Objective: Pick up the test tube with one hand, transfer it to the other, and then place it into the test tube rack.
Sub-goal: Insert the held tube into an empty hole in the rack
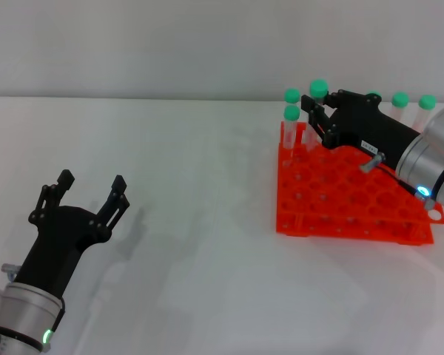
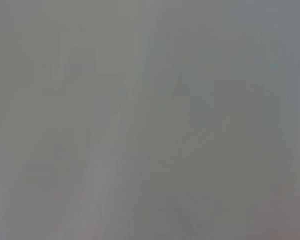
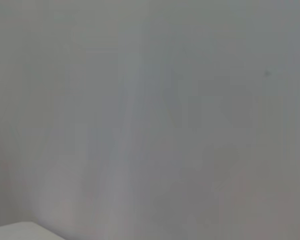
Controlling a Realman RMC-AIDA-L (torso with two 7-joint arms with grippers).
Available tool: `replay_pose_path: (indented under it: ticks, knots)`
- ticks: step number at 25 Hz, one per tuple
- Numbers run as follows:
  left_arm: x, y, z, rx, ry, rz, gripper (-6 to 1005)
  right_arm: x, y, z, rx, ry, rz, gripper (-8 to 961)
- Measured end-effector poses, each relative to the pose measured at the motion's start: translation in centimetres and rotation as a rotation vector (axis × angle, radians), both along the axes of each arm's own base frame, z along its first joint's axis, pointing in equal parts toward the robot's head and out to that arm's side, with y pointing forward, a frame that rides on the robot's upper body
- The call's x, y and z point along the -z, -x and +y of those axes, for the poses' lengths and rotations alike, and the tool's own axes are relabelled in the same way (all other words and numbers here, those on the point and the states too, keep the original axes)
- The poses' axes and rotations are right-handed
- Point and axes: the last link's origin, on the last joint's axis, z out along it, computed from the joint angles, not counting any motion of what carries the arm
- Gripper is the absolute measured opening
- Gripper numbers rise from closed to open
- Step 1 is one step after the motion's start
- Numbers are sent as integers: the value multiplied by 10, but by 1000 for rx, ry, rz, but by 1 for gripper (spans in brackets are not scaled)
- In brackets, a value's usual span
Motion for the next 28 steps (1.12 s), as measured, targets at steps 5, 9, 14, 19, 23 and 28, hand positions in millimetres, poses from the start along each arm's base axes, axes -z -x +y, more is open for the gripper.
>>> replay_pose_path:
  ticks: [5,9,14,19,23,28]
  knots:
    - [0,1,0,-2,2,3,883,4,0,1,11,5,-24,280]
    - [-1,2,0,-4,4,-1,884,8,1,3,24,-6,-37,286]
    - [-1,3,0,-6,4,2,883,12,4,1,26,-32,-29,293]
    - [-2,4,0,-9,2,5,884,11,7,0,20,-38,-6,299]
    - [-3,6,0,-12,0,10,884,10,5,2,30,-41,-10,305]
    - [-4,8,0,-16,-3,16,883,9,5,3,41,-46,-5,311]
